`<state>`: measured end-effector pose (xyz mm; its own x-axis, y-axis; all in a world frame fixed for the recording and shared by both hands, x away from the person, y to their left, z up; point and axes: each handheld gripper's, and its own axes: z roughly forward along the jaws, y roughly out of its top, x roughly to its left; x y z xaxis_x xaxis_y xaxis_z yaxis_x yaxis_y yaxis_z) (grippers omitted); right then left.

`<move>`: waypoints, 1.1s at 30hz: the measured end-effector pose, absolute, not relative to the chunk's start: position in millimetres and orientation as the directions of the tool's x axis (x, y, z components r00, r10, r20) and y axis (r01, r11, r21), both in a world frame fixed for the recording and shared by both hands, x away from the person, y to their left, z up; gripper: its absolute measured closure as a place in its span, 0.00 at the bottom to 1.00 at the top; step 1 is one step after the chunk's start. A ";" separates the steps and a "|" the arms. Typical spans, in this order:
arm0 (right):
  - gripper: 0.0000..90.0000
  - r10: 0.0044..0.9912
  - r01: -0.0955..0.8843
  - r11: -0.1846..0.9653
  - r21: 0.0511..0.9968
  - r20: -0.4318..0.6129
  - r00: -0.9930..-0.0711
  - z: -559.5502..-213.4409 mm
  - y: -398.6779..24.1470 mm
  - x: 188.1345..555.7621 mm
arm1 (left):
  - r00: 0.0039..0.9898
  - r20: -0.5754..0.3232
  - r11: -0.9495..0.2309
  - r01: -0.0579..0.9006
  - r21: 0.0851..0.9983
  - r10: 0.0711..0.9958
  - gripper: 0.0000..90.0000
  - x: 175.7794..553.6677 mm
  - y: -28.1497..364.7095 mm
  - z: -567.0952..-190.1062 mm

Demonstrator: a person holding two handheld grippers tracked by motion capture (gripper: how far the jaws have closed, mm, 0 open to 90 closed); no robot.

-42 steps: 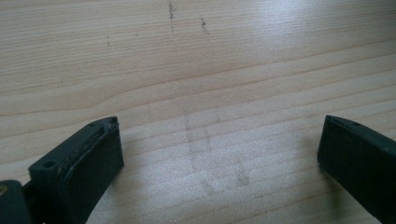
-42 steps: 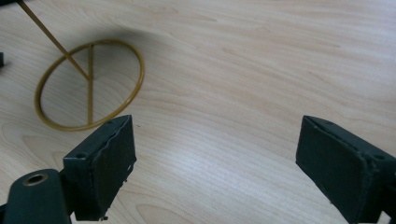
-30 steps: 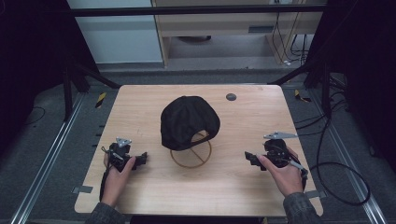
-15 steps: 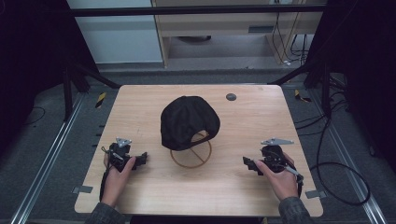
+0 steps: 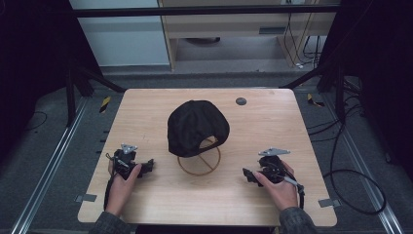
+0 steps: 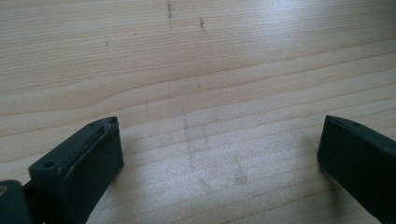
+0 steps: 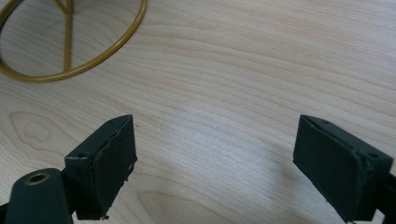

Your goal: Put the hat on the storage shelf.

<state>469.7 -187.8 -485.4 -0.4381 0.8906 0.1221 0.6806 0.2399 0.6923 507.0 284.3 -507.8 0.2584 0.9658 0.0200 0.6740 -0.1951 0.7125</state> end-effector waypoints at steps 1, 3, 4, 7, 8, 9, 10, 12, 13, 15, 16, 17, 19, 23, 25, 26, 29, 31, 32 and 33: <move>0.15 0.890 0.683 0.233 0.692 0.132 -0.437 -486.7 -185.0 470.1 | 0.259 0.020 -0.195 0.674 0.712 0.966 0.00 507.0 284.3 -507.7; 0.15 0.889 0.681 0.237 0.693 0.129 -0.440 -487.7 -184.3 470.9 | 0.259 0.020 -0.195 0.674 0.712 0.966 0.00 507.0 284.3 -507.8; 0.15 0.889 0.681 0.236 0.694 0.129 -0.440 -488.5 -183.4 471.5 | 0.259 0.020 -0.195 0.674 0.712 0.966 0.00 507.0 284.3 -507.7; 0.15 0.890 0.681 0.228 0.696 0.135 -0.436 -491.2 -180.1 473.4 | 0.259 0.020 -0.195 0.674 0.712 0.966 0.00 507.0 284.3 -507.7; 0.15 0.890 0.681 0.226 0.696 0.136 -0.434 -492.0 -178.8 474.2 | 0.259 0.020 -0.195 0.674 0.712 0.966 0.00 507.0 284.3 -507.8; 0.15 0.891 0.681 0.225 0.697 0.136 -0.433 -492.9 -177.2 475.0 | 0.259 0.020 -0.195 0.674 0.712 0.966 0.00 507.0 284.3 -507.7; 0.15 0.891 0.682 0.221 0.697 0.140 -0.432 -493.8 -175.7 475.6 | 0.258 0.020 -0.195 0.674 0.712 0.966 0.00 507.0 284.3 -507.8; 0.15 0.890 0.681 0.226 0.697 0.136 -0.434 -495.9 -173.3 477.4 | 0.258 0.020 -0.195 0.674 0.712 0.966 0.00 507.0 284.3 -507.7; 0.15 0.890 0.684 0.222 0.695 0.142 -0.434 -496.9 -171.8 477.9 | 0.258 0.020 -0.195 0.674 0.712 0.966 0.00 507.0 284.3 -507.7; 0.15 0.889 0.685 0.228 0.692 0.140 -0.437 -499.1 -169.1 479.1 | 0.259 0.020 -0.195 0.674 0.712 0.966 0.00 507.0 284.3 -507.7; 0.15 0.889 0.684 0.229 0.692 0.137 -0.437 -500.4 -167.7 479.6 | 0.259 0.020 -0.195 0.674 0.712 0.966 0.00 507.0 284.3 -507.7; 0.15 0.890 0.681 0.229 0.695 0.133 -0.435 -500.9 -166.4 479.5 | 0.259 0.020 -0.195 0.674 0.712 0.966 0.00 507.0 284.3 -507.7; 0.15 0.892 0.674 0.235 0.700 0.120 -0.435 -501.7 -163.9 480.4 | 0.259 0.020 -0.195 0.675 0.712 0.966 0.00 507.1 284.3 -507.7; 0.14 0.894 0.665 0.252 0.703 0.094 -0.438 -502.9 -158.8 480.5 | 0.259 0.020 -0.196 0.674 0.712 0.966 0.00 507.2 284.1 -507.7; 0.13 0.894 0.657 0.262 0.707 0.077 -0.441 -503.7 -156.8 480.2 | 0.259 0.020 -0.196 0.674 0.712 0.966 0.00 507.3 284.0 -507.7; 0.13 0.896 0.655 0.264 0.708 0.071 -0.438 -503.9 -155.7 480.1 | 0.259 0.020 -0.196 0.674 0.712 0.966 0.00 507.3 284.0 -507.7; 0.12 0.897 0.644 0.281 0.711 0.043 -0.439 -505.7 -152.9 479.4 | 0.259 0.020 -0.196 0.674 0.712 0.966 0.00 507.3 283.9 -507.7; 0.12 0.897 0.631 0.302 0.715 0.012 -0.443 -507.0 -150.8 478.3 | 0.259 0.020 -0.195 0.673 0.713 0.966 0.00 507.4 283.9 -507.9; 0.11 0.896 0.626 0.309 0.716 0.003 -0.444 -507.8 -149.7 477.6 | 0.259 0.019 -0.194 0.673 0.714 0.966 0.00 507.4 283.8 -507.9; 0.10 0.894 0.620 0.317 0.718 -0.007 -0.448 -508.6 -149.1 477.1 | 0.258 0.019 -0.195 0.673 0.714 0.966 0.00 507.5 283.8 -507.9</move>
